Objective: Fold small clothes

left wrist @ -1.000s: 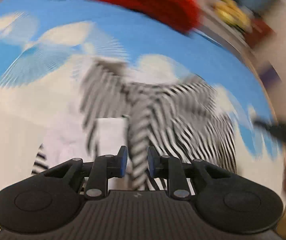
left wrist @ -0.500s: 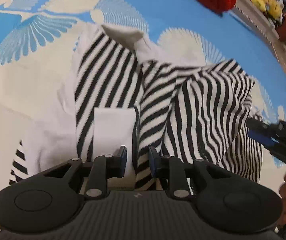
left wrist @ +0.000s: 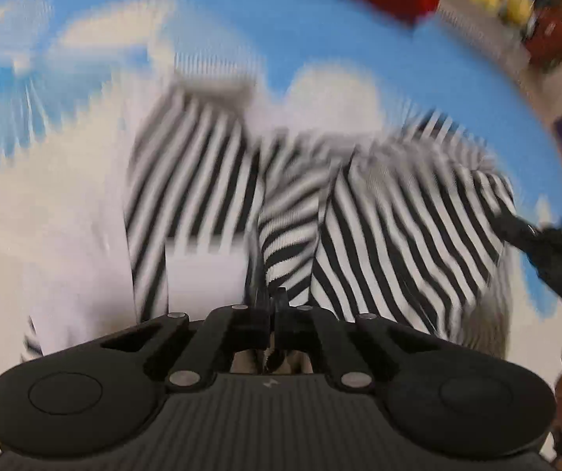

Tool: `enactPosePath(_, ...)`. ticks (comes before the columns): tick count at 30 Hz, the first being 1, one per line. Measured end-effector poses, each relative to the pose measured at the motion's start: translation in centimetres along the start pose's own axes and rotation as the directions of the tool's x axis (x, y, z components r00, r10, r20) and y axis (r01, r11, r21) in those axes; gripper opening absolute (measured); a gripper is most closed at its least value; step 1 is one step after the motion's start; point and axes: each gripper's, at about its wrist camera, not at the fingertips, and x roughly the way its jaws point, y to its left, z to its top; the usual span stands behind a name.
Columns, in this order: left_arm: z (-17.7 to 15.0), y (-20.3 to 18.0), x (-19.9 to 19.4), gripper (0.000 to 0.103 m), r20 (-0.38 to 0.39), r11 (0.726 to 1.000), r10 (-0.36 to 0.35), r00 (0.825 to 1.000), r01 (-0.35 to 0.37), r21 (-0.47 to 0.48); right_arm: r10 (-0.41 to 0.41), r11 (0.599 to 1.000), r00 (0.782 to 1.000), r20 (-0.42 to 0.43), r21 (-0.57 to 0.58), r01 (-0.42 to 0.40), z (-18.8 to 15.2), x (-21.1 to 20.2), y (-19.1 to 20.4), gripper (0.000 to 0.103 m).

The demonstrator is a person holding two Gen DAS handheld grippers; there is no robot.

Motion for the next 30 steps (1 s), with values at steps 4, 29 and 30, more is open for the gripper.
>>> enactPosePath(4,1.2,1.3,-7.5,0.001,0.431,0.972,-0.205,0.879,0.234,-0.014,0.211,0.977,0.946,0.247,-0.064,-0.201,1.5,-7.1,1.0,0.001)
enactPosePath(29,-1.5,0.6,1.8,0.002,-0.141,0.997,0.043,0.989,-0.035,0.062,-0.117,0.968,0.96,-0.256,-0.247,0.052,-4.5,-3.3,-3.2,0.039)
enactPosePath(30,-1.5,0.7,1.8,0.003,-0.131,0.996,0.066,0.989,-0.058,0.067,-0.128,0.969,0.957,-0.262,-0.24,0.064,-4.7,-2.7,-3.3,0.033)
